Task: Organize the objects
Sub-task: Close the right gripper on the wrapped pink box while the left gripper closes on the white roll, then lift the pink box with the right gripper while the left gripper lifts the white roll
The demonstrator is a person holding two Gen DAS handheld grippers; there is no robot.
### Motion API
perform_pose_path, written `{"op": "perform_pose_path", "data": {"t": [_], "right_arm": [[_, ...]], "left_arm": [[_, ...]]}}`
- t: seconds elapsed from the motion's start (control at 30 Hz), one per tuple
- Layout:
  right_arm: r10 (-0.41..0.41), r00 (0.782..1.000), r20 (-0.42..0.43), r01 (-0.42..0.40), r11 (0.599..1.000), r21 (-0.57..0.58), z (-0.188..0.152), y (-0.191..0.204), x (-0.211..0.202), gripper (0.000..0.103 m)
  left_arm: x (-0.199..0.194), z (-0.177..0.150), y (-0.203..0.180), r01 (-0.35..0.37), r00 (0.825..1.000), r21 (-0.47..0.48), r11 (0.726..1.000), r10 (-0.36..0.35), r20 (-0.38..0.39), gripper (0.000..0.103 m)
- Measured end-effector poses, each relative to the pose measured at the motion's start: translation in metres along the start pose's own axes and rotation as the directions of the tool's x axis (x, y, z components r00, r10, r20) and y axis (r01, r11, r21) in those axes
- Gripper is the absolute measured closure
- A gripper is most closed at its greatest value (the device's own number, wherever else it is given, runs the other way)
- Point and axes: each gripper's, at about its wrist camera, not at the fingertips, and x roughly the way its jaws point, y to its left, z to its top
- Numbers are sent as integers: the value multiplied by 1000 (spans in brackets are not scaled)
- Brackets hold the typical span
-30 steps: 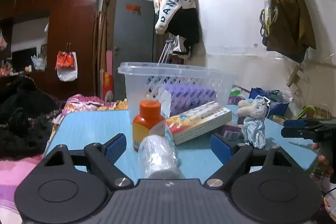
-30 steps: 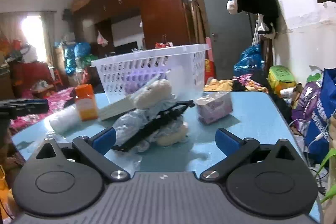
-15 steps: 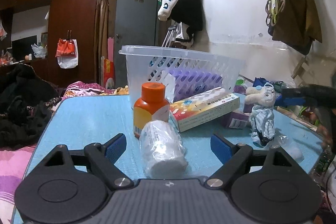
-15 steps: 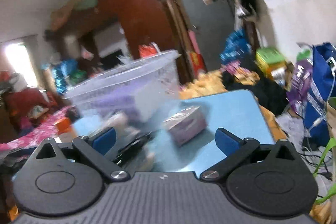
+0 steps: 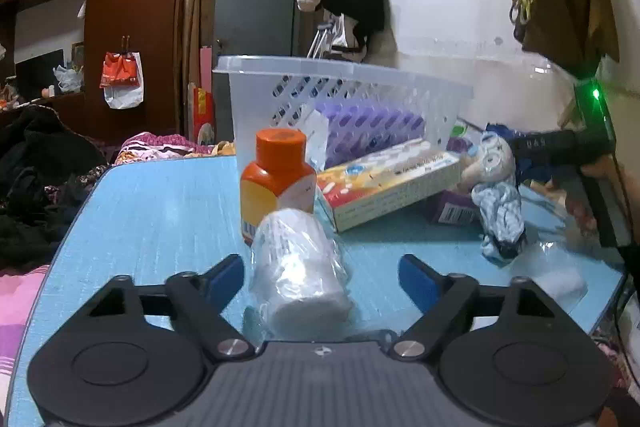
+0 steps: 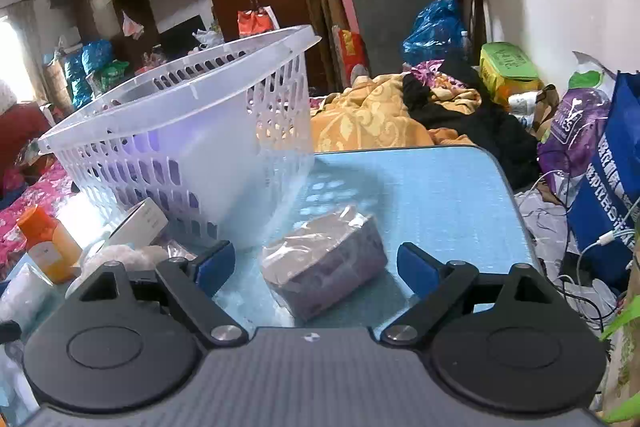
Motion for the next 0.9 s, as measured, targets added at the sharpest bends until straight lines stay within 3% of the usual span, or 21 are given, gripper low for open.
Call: {"op": "perform_pose_path", "data": {"t": [0.1, 0.13, 0.17, 0.3, 0.4, 0.9], "right_arm": [[3, 1000, -8, -3, 1000, 9, 3, -2, 3, 14], [6, 1000, -13, -6, 1000, 24, 4, -3, 4, 19], [9, 1000, -17, -9, 999, 33, 4, -4, 5, 31], [20, 1000, -13, -19, 999, 39, 1, -6, 3, 35], [16, 1000, -2, -16, 999, 36, 0, -6, -4, 45], [-92, 996, -7, 92, 995, -47, -4, 3, -7, 48]], "left_arm": [[1, -2, -1, -13, 1000, 5, 1000, 13, -7, 28], [1, -2, -1, -14, 1000, 3, 1000, 14, -8, 31], [0, -2, -1, -12, 1000, 0, 1000, 12, -6, 33], [1, -3, 0, -17, 1000, -6, 1000, 17, -8, 51], [0, -3, -3, -25, 1000, 8, 1000, 25, 2, 52], [3, -1, -10, -49, 999, 43, 998, 49, 0, 51]]}}
